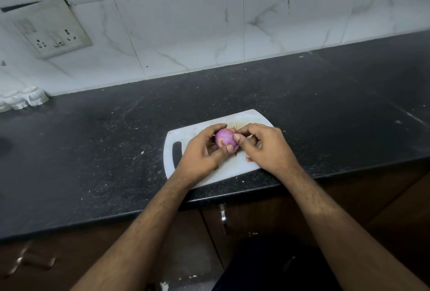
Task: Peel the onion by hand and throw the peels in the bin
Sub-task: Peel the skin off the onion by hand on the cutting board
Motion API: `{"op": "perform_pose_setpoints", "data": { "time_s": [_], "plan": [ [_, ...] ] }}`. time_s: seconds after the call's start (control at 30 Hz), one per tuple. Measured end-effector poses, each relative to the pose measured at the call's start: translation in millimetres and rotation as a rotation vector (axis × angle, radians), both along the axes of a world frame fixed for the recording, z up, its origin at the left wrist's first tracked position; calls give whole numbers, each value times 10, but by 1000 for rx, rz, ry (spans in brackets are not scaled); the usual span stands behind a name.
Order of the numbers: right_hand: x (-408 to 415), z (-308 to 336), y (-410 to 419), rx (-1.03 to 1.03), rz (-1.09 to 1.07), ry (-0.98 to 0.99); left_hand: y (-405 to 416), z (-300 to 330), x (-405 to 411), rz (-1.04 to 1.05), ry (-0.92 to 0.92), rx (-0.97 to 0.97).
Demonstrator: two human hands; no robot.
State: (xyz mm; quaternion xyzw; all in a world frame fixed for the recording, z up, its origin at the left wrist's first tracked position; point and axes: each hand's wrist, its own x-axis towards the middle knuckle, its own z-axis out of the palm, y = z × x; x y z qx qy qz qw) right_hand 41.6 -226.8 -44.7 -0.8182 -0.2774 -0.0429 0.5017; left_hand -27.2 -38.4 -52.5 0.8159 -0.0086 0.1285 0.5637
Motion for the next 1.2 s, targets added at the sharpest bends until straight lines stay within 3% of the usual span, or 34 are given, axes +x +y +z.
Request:
{"op": "perform_pose_setpoints", "data": {
  "time_s": [0.2, 0.5, 1.2],
  "plan": [
    [-13, 26, -9, -94, -40, -12, 0, 30, -26, -19, -69, 190],
    [-37, 14, -2, -53, 19, -155, -16, 27, -1, -30, -101, 235],
    [-40, -2, -2, -79, 20, -195, 26, -3, 37, -50, -157, 278]
  ]
}}
